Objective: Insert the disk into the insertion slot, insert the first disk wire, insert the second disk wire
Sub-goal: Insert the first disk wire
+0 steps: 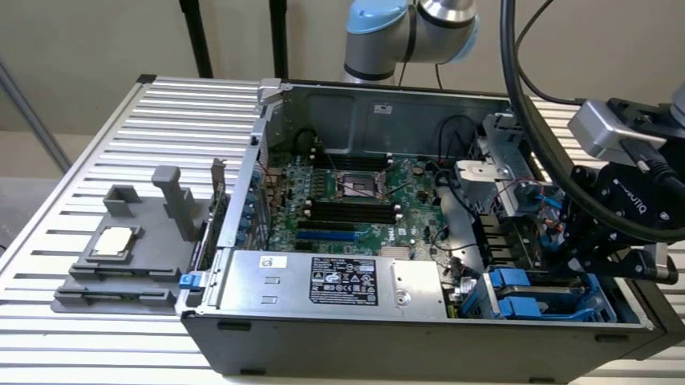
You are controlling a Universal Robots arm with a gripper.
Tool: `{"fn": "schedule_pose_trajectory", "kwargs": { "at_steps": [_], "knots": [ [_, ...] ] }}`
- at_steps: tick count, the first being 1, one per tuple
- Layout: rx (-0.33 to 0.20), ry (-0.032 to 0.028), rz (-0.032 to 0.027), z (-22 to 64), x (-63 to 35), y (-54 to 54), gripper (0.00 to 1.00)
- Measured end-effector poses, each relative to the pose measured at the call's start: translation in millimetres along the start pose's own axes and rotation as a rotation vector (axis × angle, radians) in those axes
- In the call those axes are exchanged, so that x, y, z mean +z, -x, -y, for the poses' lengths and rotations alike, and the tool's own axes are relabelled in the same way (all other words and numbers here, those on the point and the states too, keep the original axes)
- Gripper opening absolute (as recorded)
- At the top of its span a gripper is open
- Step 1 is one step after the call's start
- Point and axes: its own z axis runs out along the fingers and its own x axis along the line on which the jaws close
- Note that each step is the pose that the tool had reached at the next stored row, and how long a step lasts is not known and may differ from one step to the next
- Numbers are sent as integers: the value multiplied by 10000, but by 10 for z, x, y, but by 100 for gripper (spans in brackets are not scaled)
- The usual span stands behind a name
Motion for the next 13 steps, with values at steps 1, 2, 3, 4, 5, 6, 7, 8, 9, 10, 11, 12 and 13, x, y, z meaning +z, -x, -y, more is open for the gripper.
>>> {"fn": "schedule_pose_trajectory", "kwargs": {
  "at_steps": [1, 2, 3, 4, 5, 6, 7, 8, 9, 10, 11, 12, 13],
  "knots": [
    [1, 0, 1, 0, 1, 0, 16],
    [2, 0, 1, 0, 3, 0, 16],
    [3, 0, 1, 1, 4, 0, 16],
    [4, 0, 2, 1, 5, 0, 16],
    [6, 0, 2, 1, 6, -1, 16],
    [9, 0, 2, 1, 7, -1, 16],
    [14, 0, 3, 1, 8, -2, 16],
    [20, 1, 5, 1, 9, -2, 16],
    [27, 1, 4, 1, 9, -3, 16],
    [33, 1, 6, 1, 10, -3, 16],
    [36, 1, 6, 1, 10, -3, 16],
    [39, 2, 6, 3, 9, -3, 16],
    [43, 2, 7, 4, 10, -3, 16]
  ]
}}
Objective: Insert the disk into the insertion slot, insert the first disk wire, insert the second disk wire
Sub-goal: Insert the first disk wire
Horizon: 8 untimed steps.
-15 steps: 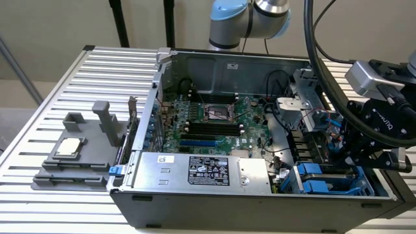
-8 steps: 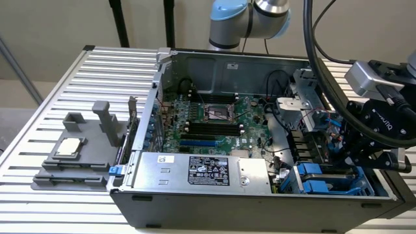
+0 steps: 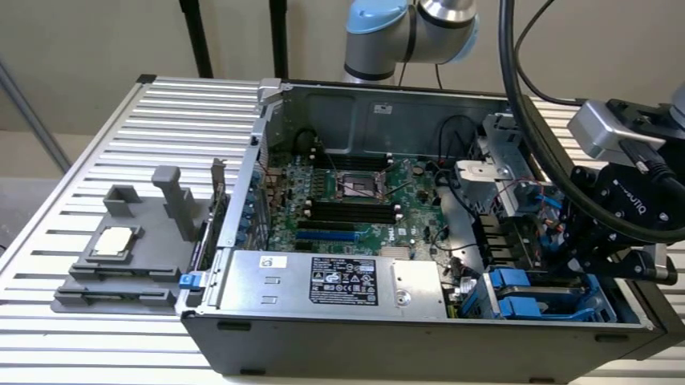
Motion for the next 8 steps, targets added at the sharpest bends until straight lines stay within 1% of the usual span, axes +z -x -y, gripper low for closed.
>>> {"fn": "schedule_pose_trajectory", "kwargs": {
  "at_steps": [3, 8],
  "knots": [
    [11, 1, 7, 4, 2, 0, 16],
    [23, 1, 1, 4, 0, 0, 16]
  ]
}}
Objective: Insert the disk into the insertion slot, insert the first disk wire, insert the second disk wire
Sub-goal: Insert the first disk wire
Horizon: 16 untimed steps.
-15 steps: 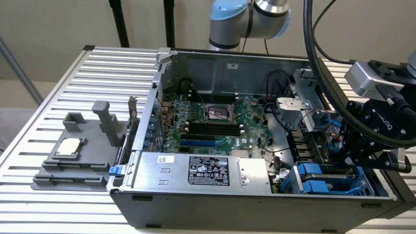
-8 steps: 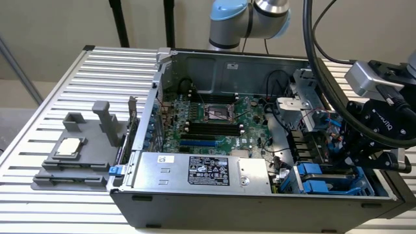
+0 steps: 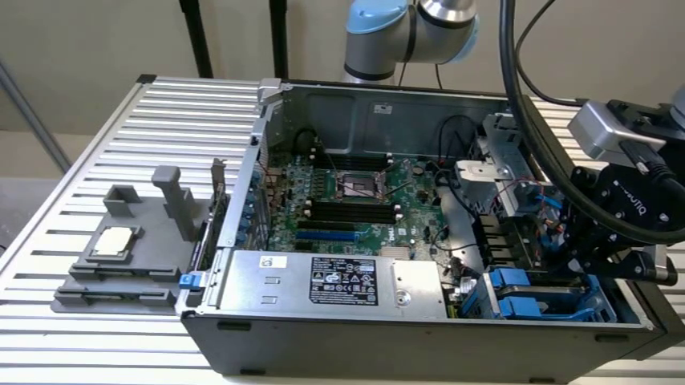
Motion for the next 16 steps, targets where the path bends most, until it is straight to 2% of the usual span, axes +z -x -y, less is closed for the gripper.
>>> {"fn": "schedule_pose_trajectory", "kwargs": {
  "at_steps": [16],
  "knots": [
    [9, 4, 1, 25, 43, 3, 16]
  ]
}}
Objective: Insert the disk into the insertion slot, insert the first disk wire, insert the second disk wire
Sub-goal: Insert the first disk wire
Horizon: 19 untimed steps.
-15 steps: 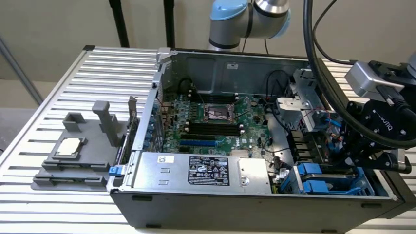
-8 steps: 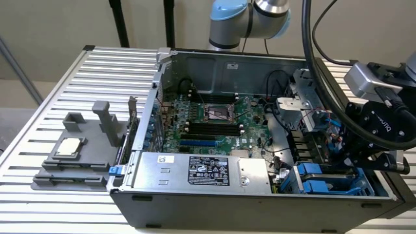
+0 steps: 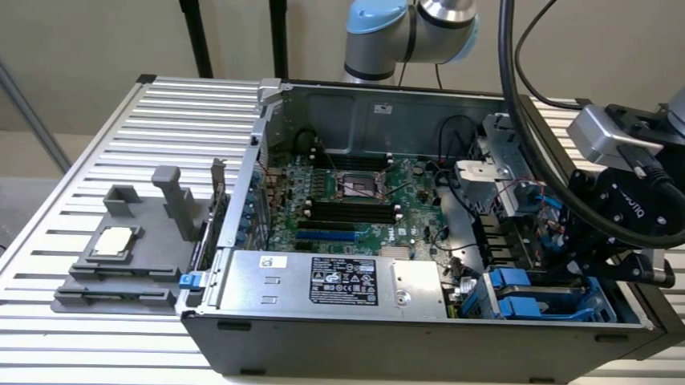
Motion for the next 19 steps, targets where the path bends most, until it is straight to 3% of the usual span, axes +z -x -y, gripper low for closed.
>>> {"fn": "schedule_pose_trajectory", "kwargs": {
  "at_steps": [12, 13, 14, 15, 19],
  "knots": [
    [-4, 0, 3, 6, -11, -3, 18],
    [-3, 0, 3, 3, -28, -3, 24],
    [-2, 0, 3, -1, -51, -5, 24],
    [-2, 0, 1, -23, -231, -26, 24],
    [-3, 0, 2, -137, -282, -49, 24]
  ]
}}
